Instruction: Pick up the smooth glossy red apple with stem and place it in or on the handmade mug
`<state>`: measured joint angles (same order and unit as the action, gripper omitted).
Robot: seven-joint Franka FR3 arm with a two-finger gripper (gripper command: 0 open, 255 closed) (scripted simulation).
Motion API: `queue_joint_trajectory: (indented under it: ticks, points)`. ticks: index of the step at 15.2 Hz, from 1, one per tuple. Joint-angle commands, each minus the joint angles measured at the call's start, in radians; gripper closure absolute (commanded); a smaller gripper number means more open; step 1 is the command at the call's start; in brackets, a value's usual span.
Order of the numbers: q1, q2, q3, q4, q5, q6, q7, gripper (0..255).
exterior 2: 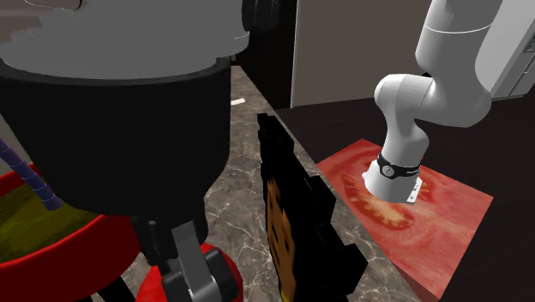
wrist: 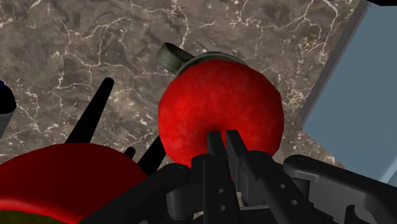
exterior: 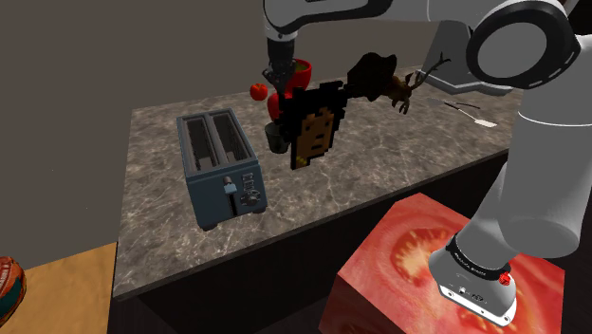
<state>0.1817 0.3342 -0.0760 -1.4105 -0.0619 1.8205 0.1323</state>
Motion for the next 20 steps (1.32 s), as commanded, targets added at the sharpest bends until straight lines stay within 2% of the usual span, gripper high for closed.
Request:
queue_joint_trajectory:
  ticks: [1,5,13,14,19,20]
  points:
    - [0.0,-0.002,0.0,-0.027,-0.001,0.026,0.001,255]
    - [0.0,-0.001,0.0,-0.076,-0.001,0.076,0.005,255]
    - [0.0,-0.001,0.0,-0.076,-0.001,0.076,0.005,255]
    - [0.0,-0.001,0.0,-0.076,-0.001,0.076,0.005,0]
    - [0.0,-0.001,0.0,-0.076,-0.001,0.076,0.005,0]
    - [0.001,-0.006,0.0,-0.05,-0.001,0.045,0.005,0]
